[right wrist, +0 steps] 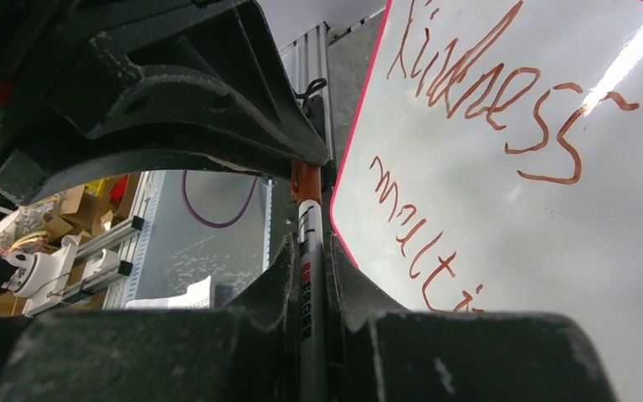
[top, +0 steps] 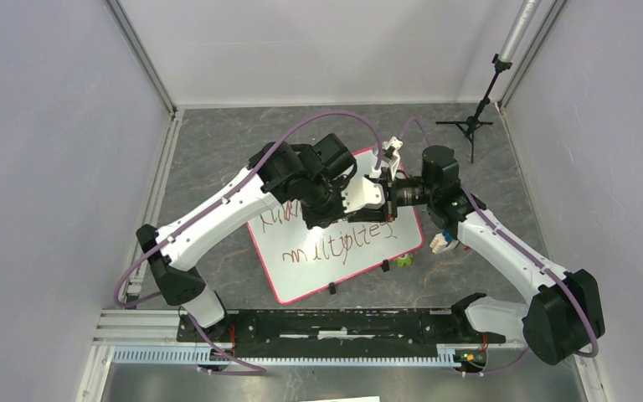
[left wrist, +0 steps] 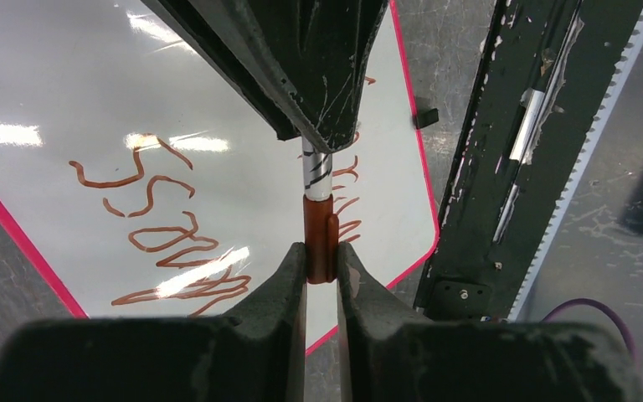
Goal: Write a sentence on the whiteboard
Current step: Close the pen cap.
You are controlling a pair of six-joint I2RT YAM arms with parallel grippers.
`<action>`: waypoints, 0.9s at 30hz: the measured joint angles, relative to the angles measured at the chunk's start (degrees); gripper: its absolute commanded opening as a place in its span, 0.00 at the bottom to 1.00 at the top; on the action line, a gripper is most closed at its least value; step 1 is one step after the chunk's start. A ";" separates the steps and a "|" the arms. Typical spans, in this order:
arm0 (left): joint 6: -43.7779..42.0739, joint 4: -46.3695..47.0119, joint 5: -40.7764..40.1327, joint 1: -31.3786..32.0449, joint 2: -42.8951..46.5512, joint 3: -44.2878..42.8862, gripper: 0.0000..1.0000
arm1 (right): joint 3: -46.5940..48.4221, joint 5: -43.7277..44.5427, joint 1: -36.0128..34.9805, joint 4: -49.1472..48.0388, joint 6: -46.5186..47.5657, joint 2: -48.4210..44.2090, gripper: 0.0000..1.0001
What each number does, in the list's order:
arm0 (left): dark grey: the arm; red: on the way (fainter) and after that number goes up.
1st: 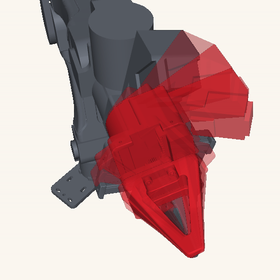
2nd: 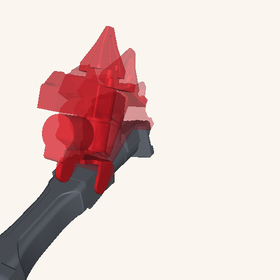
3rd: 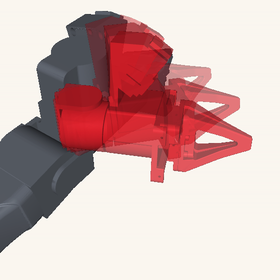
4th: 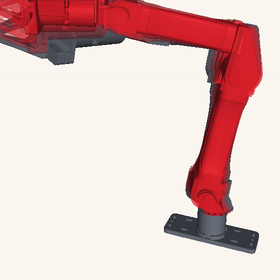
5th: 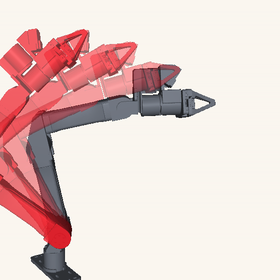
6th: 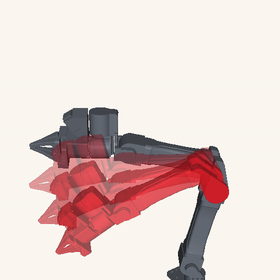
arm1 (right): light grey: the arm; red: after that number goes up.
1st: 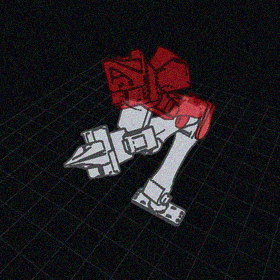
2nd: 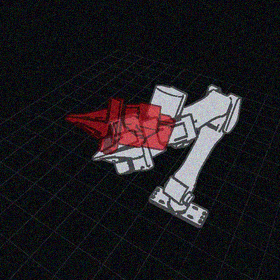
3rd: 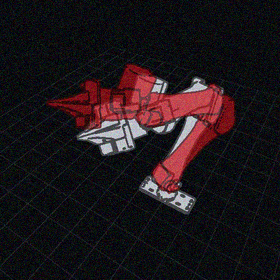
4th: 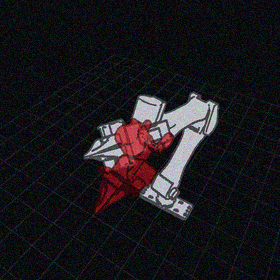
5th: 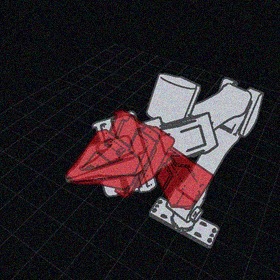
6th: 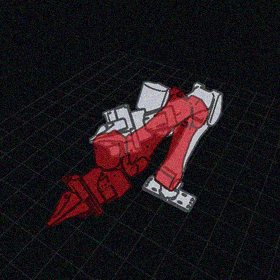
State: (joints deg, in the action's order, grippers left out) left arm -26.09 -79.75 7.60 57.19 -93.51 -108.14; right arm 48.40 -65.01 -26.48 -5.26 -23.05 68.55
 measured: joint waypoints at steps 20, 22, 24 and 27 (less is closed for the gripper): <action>-0.63 10.32 12.24 -11.91 14.49 10.84 0.68 | 0.02 -0.70 0.72 -6.25 -5.86 0.31 0.00; -1.49 11.23 10.51 -9.77 14.56 13.57 0.66 | 0.02 -0.74 0.72 -7.54 -7.26 0.31 0.00; -2.34 11.89 7.93 -6.75 14.21 15.98 0.62 | 0.02 -0.76 0.72 -9.14 -8.96 0.31 0.00; -3.17 12.70 4.39 -2.64 13.11 17.97 0.51 | 0.02 -1.01 0.66 -11.37 -11.28 0.31 0.00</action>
State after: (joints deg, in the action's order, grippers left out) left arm -29.26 -67.05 11.99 54.54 -80.40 -90.17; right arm 48.42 -66.02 -25.82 -16.62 -34.33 68.86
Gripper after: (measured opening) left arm 0.597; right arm 0.124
